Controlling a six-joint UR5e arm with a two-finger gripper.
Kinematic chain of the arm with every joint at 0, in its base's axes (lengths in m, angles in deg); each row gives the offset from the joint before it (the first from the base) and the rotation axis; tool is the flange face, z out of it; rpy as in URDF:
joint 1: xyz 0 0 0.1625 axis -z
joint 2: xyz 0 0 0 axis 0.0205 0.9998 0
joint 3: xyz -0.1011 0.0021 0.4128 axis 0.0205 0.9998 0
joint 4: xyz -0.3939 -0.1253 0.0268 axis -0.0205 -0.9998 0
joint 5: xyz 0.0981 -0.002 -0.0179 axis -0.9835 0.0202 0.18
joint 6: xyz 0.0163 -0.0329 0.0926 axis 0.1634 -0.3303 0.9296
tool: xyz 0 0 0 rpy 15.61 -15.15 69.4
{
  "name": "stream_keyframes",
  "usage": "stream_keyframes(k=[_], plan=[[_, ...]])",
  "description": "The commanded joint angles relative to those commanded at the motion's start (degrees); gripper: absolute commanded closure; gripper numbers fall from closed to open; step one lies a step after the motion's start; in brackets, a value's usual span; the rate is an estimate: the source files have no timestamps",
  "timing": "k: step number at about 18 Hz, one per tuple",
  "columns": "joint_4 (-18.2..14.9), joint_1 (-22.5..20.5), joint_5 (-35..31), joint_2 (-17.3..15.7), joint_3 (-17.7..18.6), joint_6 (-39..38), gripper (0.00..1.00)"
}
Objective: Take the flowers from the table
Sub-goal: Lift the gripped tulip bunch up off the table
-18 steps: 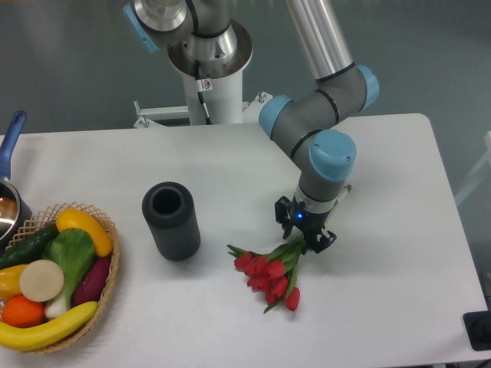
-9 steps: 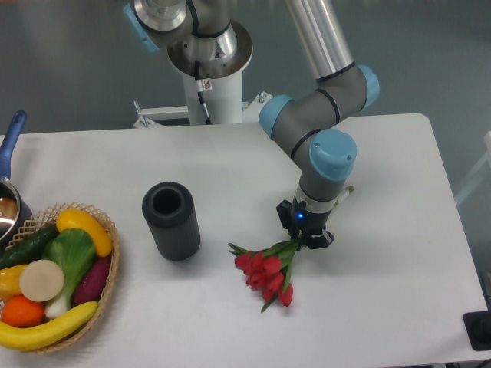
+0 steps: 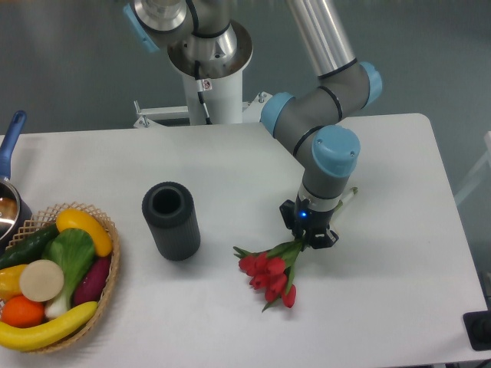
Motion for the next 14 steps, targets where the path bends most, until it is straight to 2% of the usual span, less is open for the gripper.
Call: stream_keyframes(k=[4,10,14], plan=[[0.0,-0.5,5.2,-2.6,-1.7,-0.2,0.80],[0.0,-2.8,22.6,-7.7,-4.1,-6.0,0.80],[-0.1,-4.7,27.8,-9.5,-4.3,-7.1,0.80]])
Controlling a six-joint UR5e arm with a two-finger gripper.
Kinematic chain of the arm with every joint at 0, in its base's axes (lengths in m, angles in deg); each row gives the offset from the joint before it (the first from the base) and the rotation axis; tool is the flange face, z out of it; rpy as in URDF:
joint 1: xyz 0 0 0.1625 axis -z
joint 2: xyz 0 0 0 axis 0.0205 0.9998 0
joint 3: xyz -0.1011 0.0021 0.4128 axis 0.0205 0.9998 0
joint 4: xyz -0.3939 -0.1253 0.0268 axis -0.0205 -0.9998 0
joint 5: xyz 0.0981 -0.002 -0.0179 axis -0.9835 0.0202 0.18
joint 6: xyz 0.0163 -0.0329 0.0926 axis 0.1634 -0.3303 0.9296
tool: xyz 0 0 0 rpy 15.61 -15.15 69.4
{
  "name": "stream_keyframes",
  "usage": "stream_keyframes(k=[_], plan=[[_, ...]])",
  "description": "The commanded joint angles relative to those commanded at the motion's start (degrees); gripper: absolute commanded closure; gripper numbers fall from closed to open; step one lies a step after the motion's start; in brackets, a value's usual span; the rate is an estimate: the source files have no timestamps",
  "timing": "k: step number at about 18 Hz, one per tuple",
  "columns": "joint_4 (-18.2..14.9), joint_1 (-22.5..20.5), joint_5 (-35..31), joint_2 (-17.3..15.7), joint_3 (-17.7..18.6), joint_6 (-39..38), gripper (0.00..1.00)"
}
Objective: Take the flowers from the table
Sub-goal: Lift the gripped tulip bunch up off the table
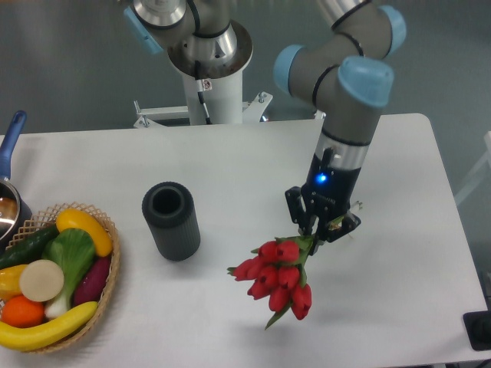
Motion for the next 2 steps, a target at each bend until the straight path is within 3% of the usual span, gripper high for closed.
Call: stream_keyframes(k=[2], plan=[[0.0,-1.1,2.8,-0.4,0.3,0.0,0.80]])
